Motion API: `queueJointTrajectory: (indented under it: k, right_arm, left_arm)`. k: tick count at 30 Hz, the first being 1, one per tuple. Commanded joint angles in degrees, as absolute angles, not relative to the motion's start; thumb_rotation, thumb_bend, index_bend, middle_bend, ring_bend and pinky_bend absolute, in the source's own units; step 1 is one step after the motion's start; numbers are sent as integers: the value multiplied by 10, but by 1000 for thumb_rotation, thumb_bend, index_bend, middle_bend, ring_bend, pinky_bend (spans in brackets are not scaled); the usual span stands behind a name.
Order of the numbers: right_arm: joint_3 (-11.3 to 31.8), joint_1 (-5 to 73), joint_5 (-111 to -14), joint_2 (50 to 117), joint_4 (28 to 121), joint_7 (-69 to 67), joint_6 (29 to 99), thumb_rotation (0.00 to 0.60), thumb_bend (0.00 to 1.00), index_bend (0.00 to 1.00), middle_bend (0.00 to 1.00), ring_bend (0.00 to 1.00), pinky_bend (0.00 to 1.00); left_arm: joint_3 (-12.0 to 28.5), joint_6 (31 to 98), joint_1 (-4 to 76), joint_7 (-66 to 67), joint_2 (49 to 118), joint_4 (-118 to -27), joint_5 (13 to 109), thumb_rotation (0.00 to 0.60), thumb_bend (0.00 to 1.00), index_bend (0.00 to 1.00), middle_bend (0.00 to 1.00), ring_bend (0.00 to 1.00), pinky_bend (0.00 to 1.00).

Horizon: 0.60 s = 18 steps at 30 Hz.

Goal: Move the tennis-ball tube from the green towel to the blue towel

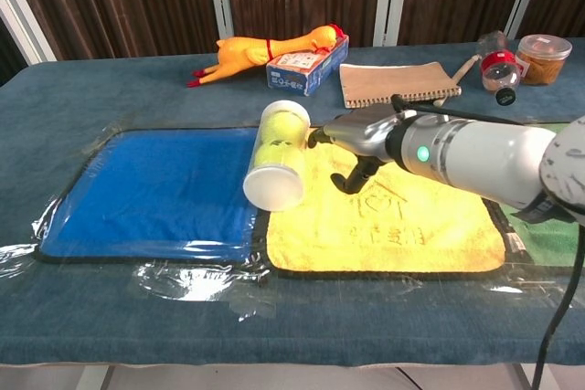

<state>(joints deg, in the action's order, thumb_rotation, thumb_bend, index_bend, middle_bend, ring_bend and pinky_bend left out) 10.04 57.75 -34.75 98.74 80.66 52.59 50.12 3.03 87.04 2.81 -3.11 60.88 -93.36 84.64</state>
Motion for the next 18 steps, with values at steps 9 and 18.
queueJointTrajectory:
  k: [9, 18]
  right_arm:
    - [118, 630, -305, 1033, 767, 536, 502, 476, 521, 128, 92, 0, 28]
    - [122, 655, -282, 1050, 758, 539, 508, 475, 521, 126, 92, 0, 28]
  left_arm:
    - [30, 865, 30, -27, 609, -934, 843, 600, 56, 0, 0, 12, 98]
    - [30, 865, 28, -28, 609, -934, 842, 600, 56, 0, 0, 12, 98]
